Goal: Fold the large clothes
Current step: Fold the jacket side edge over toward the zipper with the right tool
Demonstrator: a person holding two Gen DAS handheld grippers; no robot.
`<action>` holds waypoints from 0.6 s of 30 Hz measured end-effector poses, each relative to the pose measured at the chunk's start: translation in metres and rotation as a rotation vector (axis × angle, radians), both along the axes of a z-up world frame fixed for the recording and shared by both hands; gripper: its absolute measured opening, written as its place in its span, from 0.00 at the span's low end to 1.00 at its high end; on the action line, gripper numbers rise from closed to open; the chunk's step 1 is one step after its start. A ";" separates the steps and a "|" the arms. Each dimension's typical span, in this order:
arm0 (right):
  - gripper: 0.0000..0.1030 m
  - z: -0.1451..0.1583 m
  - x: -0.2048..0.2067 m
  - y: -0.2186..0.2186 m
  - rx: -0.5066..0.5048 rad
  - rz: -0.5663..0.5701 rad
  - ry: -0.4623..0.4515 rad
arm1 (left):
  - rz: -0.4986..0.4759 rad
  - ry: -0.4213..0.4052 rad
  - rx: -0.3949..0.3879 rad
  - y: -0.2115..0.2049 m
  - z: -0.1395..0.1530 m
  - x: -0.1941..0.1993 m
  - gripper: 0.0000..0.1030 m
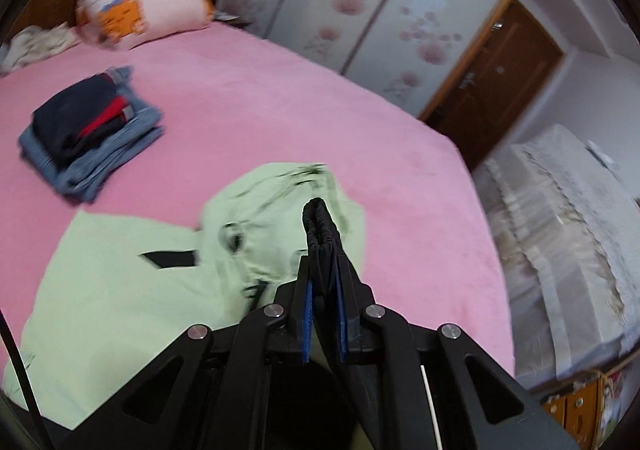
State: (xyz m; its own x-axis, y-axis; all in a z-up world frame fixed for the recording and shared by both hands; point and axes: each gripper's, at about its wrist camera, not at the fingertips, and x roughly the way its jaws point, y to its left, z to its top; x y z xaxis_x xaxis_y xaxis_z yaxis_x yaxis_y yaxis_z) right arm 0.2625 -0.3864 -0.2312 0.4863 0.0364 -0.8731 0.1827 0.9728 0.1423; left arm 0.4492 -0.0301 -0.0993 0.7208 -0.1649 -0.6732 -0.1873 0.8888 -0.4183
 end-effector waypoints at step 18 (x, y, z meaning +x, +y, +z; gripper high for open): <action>0.40 0.033 -0.018 0.034 -0.128 0.241 -0.120 | 0.251 0.273 0.085 0.095 -0.102 -0.030 0.07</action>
State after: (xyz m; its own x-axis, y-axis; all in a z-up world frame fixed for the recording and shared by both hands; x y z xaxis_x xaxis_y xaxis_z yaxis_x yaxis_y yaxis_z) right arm 0.2441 -0.3525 -0.1982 0.5769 0.0569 -0.8148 -0.0666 0.9975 0.0225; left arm 0.4189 0.0652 -0.2017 0.5241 0.0592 -0.8496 -0.4982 0.8304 -0.2495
